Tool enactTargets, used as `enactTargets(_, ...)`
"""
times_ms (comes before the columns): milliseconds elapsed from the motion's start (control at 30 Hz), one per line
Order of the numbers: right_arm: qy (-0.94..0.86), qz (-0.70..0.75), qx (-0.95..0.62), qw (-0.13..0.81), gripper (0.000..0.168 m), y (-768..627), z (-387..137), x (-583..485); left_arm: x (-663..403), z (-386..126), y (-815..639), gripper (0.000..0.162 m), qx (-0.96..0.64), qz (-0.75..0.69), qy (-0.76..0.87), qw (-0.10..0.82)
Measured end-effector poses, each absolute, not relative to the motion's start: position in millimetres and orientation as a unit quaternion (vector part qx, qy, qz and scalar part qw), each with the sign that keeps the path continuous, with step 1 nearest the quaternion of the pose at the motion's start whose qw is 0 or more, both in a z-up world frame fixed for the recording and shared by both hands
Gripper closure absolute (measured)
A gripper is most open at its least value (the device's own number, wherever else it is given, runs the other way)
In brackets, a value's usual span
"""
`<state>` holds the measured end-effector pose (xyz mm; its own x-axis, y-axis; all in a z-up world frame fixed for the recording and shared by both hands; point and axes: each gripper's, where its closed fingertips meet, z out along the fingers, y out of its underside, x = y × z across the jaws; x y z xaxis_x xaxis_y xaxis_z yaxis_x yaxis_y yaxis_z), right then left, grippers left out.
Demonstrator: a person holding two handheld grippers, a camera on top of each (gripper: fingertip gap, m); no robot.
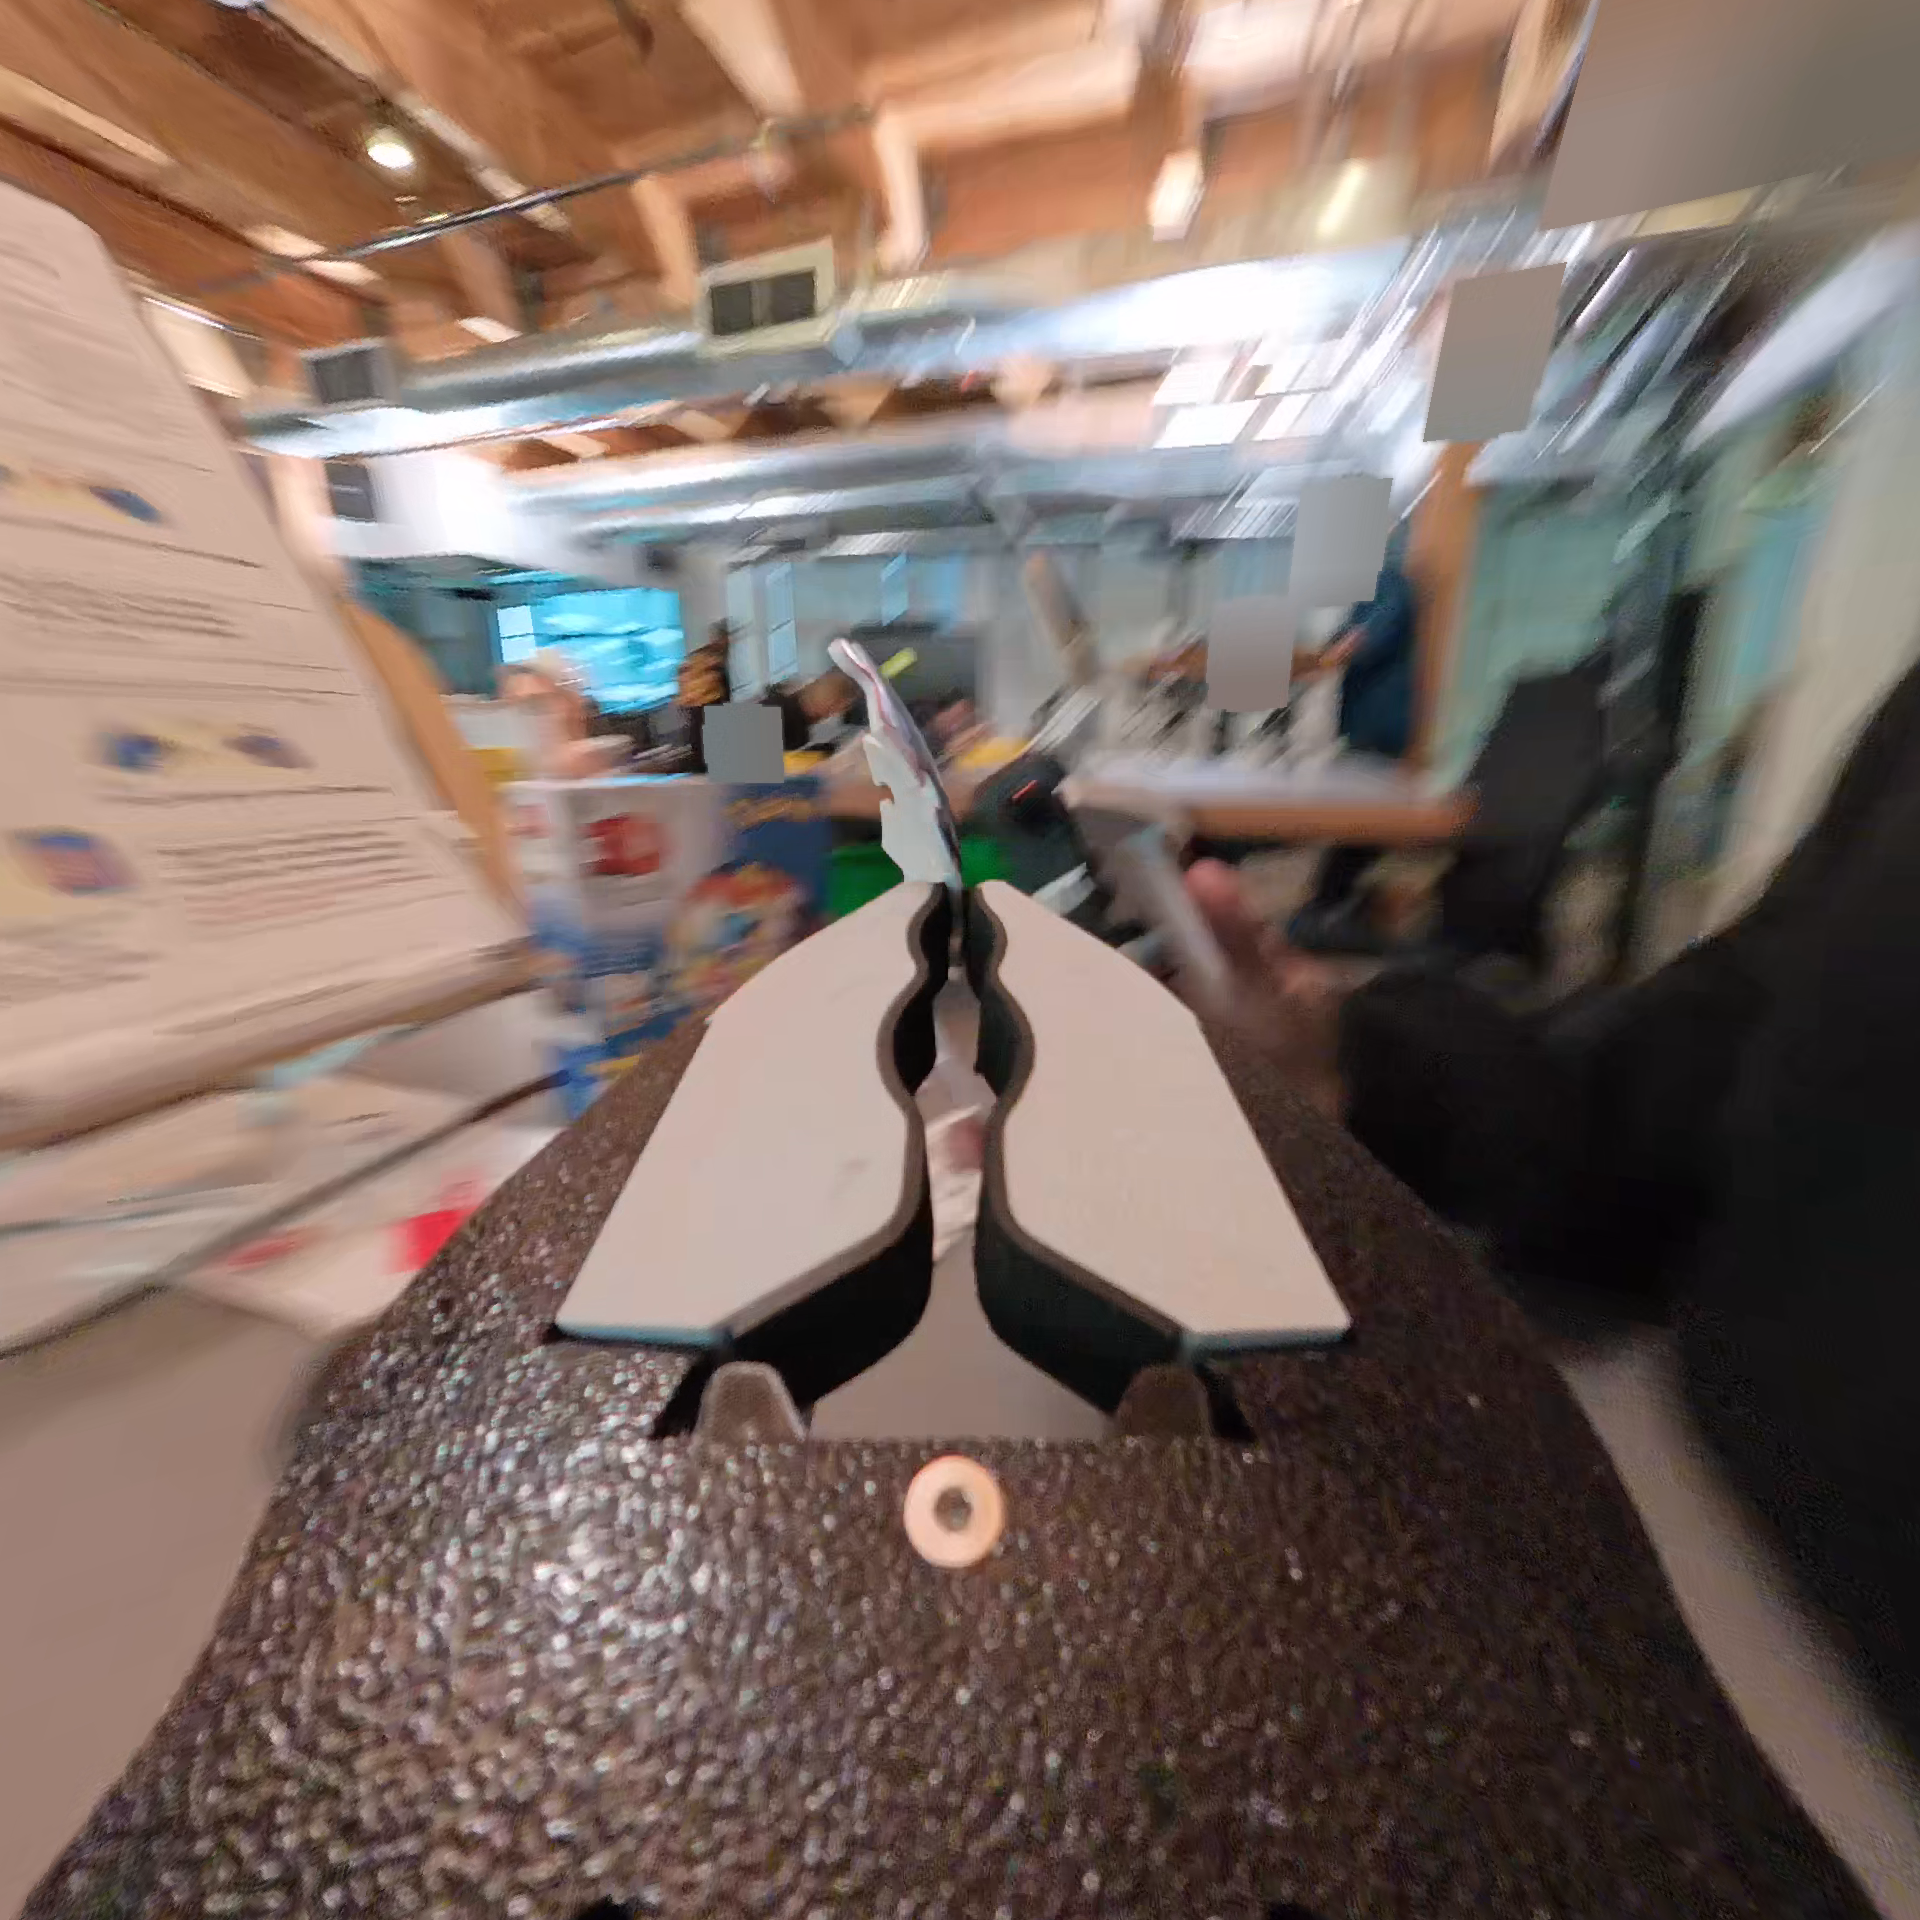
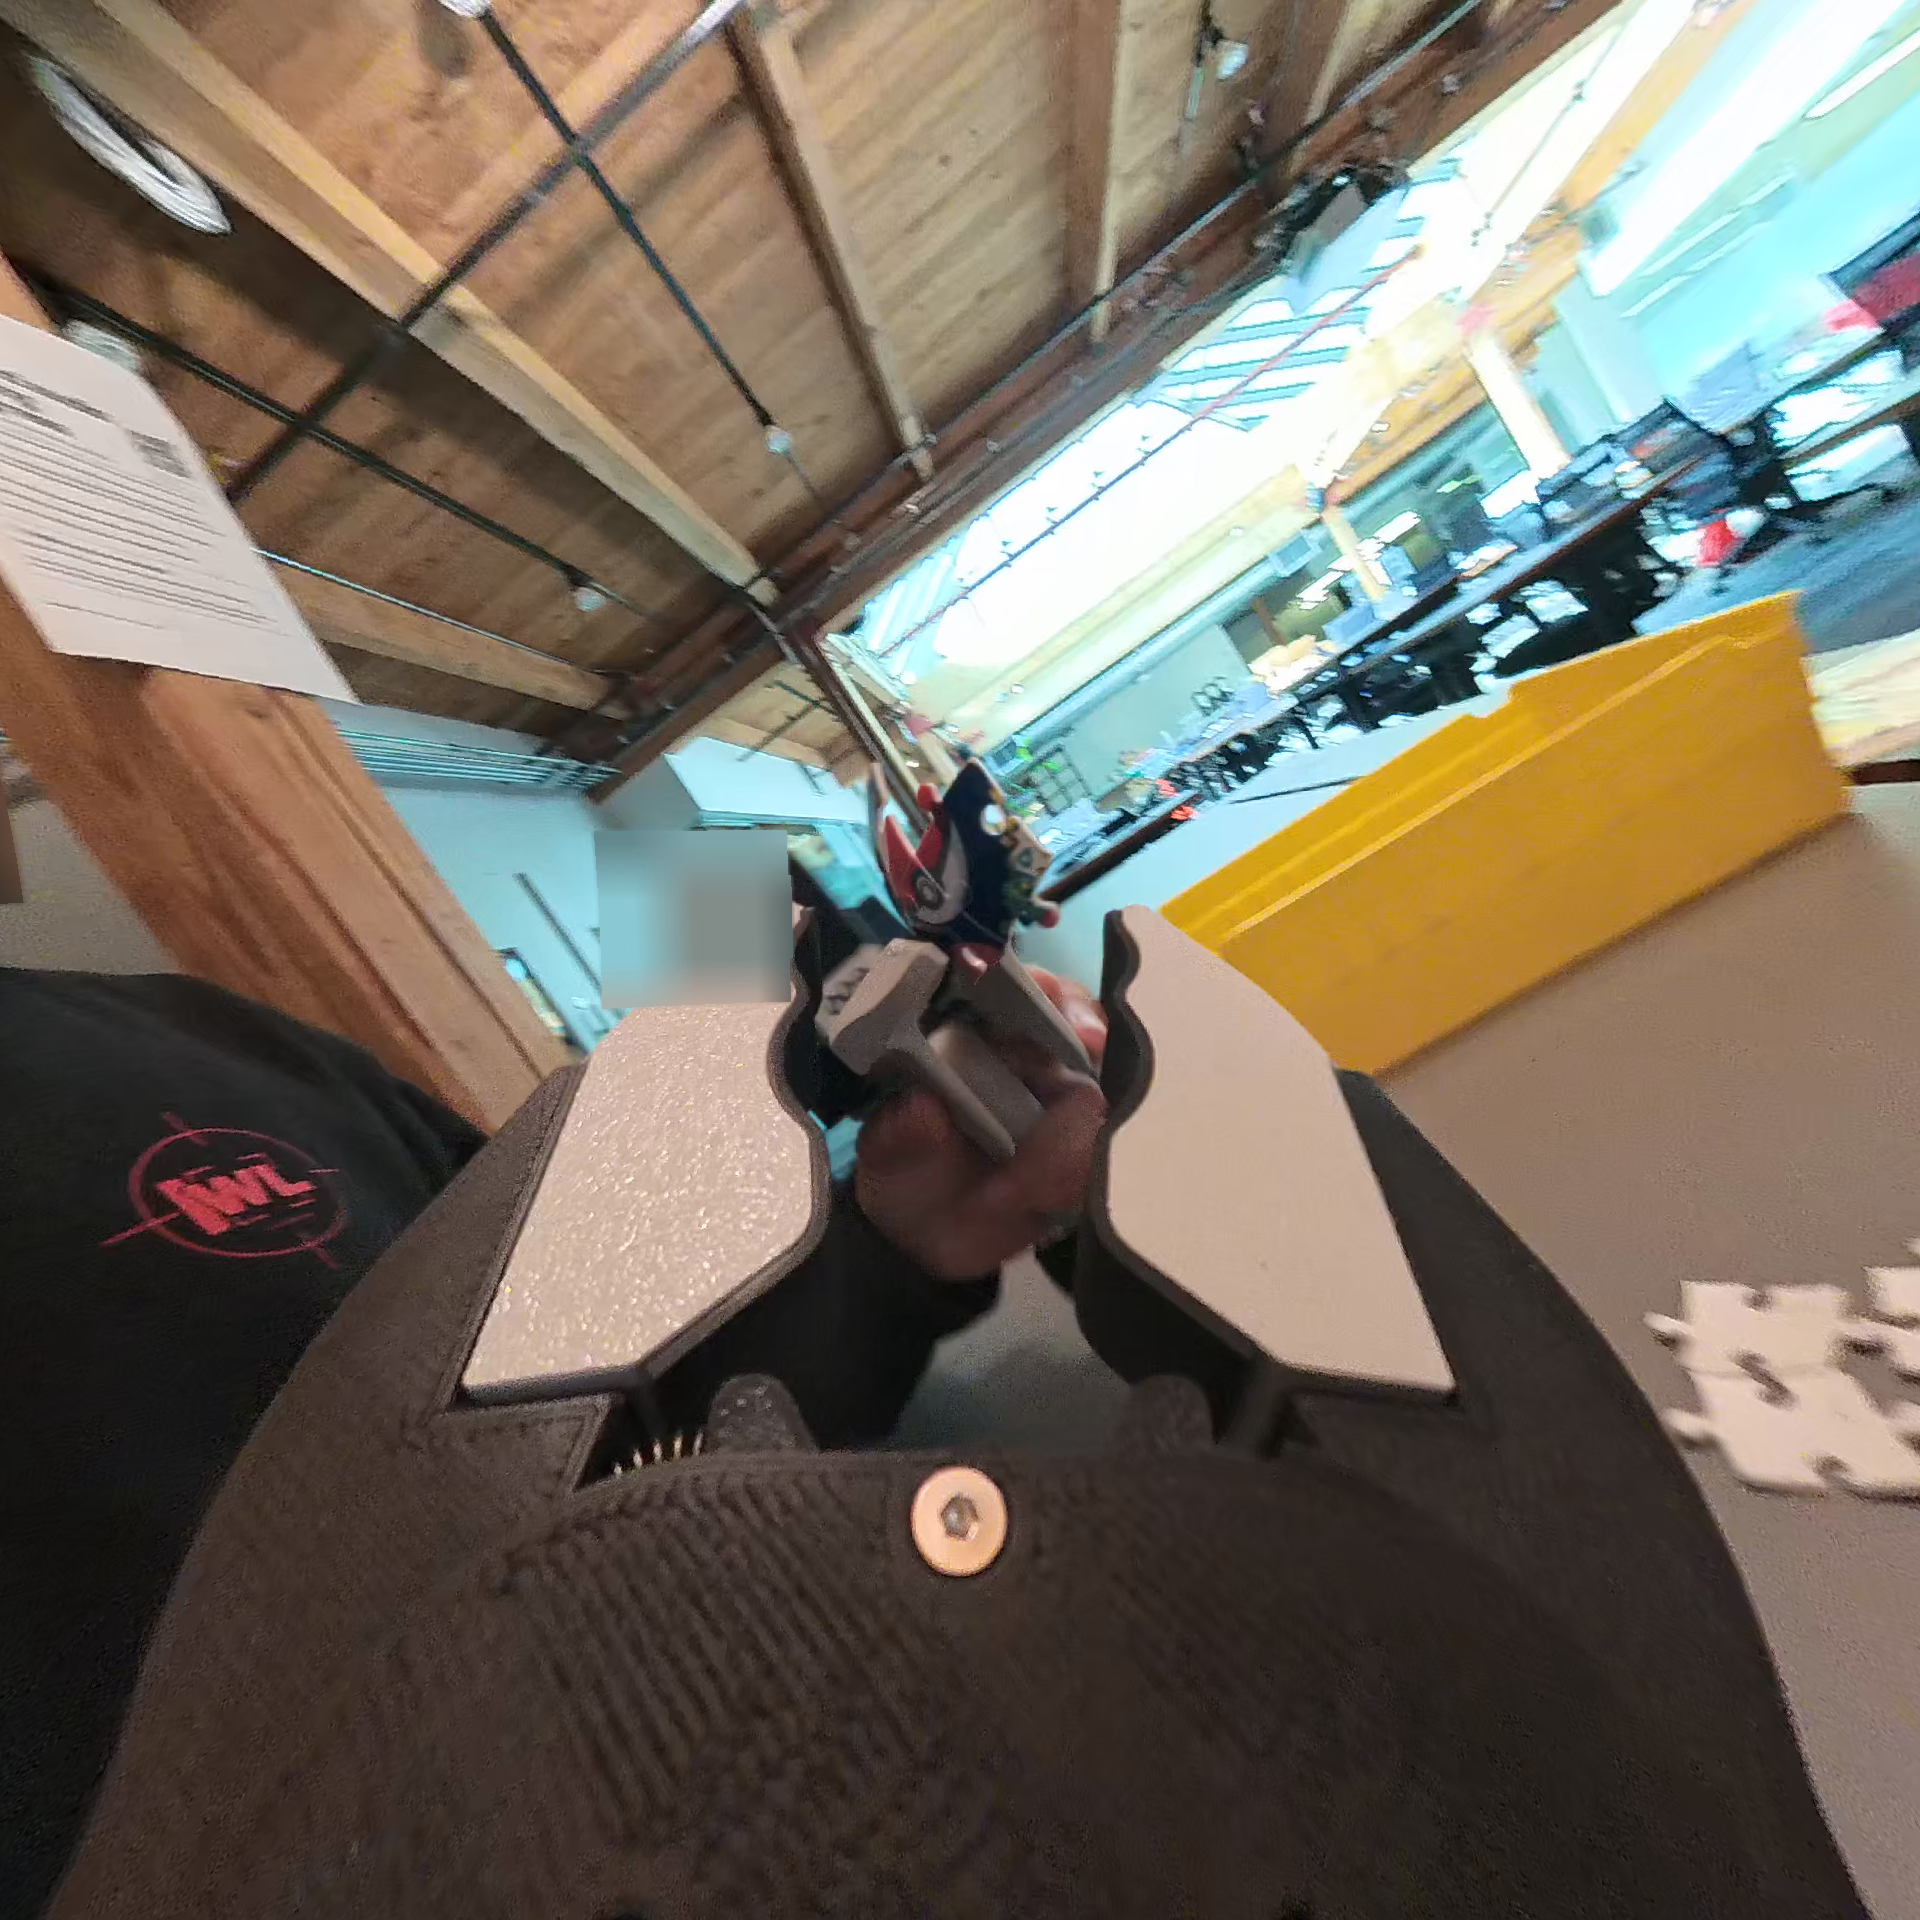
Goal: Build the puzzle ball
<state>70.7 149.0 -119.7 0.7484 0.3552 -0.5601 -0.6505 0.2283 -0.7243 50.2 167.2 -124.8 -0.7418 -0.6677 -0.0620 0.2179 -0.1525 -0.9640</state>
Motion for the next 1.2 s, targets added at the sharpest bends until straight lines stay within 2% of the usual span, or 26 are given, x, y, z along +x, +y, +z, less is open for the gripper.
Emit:
enactTargets(100, 0.158, 0.267, -0.568, 0.762, 0.114, 142, -132, 87, 66, -138, 183, 0.161, -0.144, -0.532, 0.667, 0.502)
enactTargets(200, 0.17, 0.197, -0.624, 0.737, 0.111, 136, -148, 101, 77, -150, 197, 0.161, -0.057, -0.322, 0.719, 0.613)
enactTargets(400, 0.171, 0.156, -0.652, 0.722, 0.108, 131, -155, 108, 89, -164, 207, 0.161, 0.026, -0.165, 0.741, 0.651)
enactTargets(533, 0.169, 0.131, -0.675, 0.706, 0.106, 129, -164, 112, 91, -168, 208, 0.161, 0.051, -0.121, 0.74, 0.66)
enactTargets(867, 0.134, 0.029, -0.772, 0.621, 0.097, 122, -197, 123, 86, -173, 217, 0.16, 0.0, -0.169, 0.737, 0.654)
enactTargets(1000, 0.1, -0.023, -0.824, 0.558, 0.091, 122, -215, 128, 82, -172, 221, 0.16, -0.099, -0.29, 0.731, 0.61)
enactTargets(1200, 0.055, -0.033, -0.845, 0.531, 0.109, 137, -226, 132, 74, -160, 235, 0.161, -0.281, -0.537, 0.645, 0.465)
